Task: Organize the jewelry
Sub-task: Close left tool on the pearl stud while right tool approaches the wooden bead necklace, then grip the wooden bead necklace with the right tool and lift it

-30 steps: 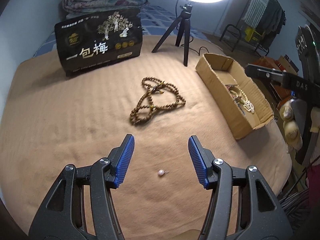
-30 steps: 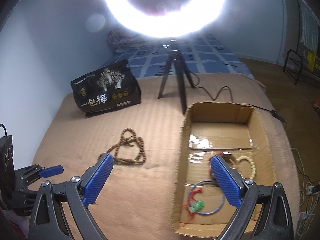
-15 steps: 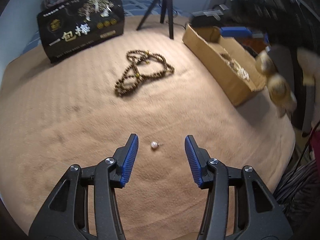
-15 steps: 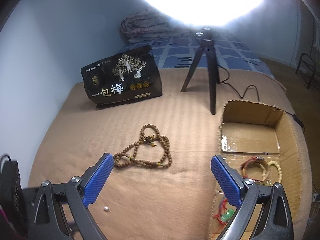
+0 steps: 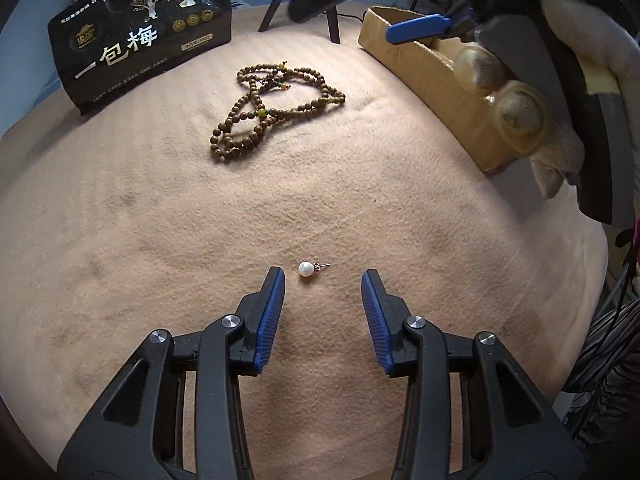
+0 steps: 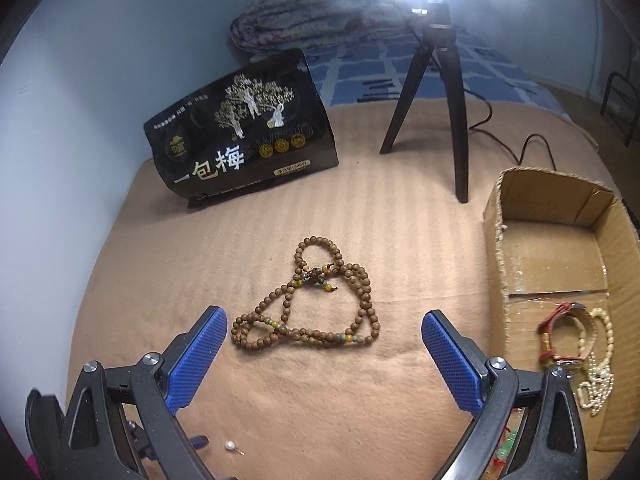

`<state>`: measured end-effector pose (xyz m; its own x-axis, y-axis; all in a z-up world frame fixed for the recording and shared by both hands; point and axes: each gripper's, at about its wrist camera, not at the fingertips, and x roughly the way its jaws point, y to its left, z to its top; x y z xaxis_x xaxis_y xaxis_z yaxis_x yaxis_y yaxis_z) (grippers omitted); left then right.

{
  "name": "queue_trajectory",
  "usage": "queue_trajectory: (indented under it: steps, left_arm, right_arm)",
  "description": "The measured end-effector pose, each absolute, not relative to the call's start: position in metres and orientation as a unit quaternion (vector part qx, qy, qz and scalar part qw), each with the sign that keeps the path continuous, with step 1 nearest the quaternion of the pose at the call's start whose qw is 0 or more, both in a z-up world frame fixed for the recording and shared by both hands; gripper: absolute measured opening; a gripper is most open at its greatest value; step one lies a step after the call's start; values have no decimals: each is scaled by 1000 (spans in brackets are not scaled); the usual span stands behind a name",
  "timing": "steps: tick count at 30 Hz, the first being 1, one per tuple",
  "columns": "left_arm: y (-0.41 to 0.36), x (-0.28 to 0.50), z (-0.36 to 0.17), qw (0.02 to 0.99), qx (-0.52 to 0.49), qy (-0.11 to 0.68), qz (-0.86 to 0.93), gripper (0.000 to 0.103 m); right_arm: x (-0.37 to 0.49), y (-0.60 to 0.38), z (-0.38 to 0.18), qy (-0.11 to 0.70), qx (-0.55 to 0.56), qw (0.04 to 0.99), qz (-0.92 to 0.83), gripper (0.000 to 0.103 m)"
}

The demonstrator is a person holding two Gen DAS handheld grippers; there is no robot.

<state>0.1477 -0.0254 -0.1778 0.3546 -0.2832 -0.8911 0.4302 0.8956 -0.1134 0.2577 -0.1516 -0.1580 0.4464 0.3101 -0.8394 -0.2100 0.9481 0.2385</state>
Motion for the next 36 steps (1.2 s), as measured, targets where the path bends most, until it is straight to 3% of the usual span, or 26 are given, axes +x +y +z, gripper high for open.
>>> queue_trajectory:
  steps: [13, 18, 24, 36]
  left_arm:
    - [-30, 159, -195, 817, 68, 530, -217, 29]
    - [-27, 161, -196, 820, 67, 528, -212, 18]
    - [-20, 163, -198, 822, 61, 526, -212, 12]
    - [-13, 159, -198, 823, 55, 524, -213, 11]
  right_arm:
    - [280, -136, -190, 528, 51, 837, 133, 99]
    - [289, -128, -204, 541, 50, 830, 125, 102]
    - [299, -124, -216, 545, 49, 830, 107, 102]
    - [317, -109, -240, 546, 14, 835, 67, 103]
